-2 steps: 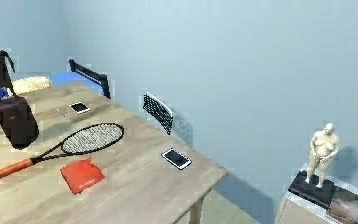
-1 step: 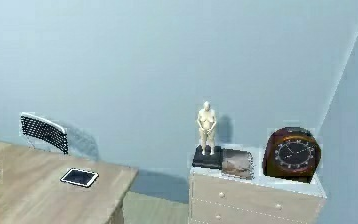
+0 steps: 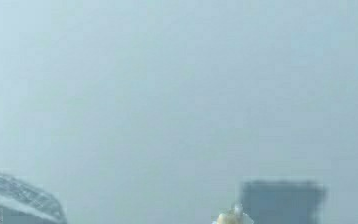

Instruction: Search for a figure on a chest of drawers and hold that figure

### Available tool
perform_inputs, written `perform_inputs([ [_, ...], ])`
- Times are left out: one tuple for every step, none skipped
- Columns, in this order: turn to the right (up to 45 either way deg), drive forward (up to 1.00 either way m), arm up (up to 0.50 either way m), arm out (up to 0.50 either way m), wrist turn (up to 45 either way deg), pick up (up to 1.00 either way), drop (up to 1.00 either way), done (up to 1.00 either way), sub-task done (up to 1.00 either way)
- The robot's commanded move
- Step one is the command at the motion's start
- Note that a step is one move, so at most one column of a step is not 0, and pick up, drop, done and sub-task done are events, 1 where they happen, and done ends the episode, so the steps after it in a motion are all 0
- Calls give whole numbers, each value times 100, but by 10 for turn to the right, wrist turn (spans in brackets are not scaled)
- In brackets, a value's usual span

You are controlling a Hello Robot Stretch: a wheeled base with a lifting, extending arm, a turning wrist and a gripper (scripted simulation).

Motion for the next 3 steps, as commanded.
perform_inputs([
  [-450,0,0,0,0,0,0,0,0],
  [-180,0,0,0,0,0,0,0,0],
  [0,0,50,0,0,0,0,0,0],
])
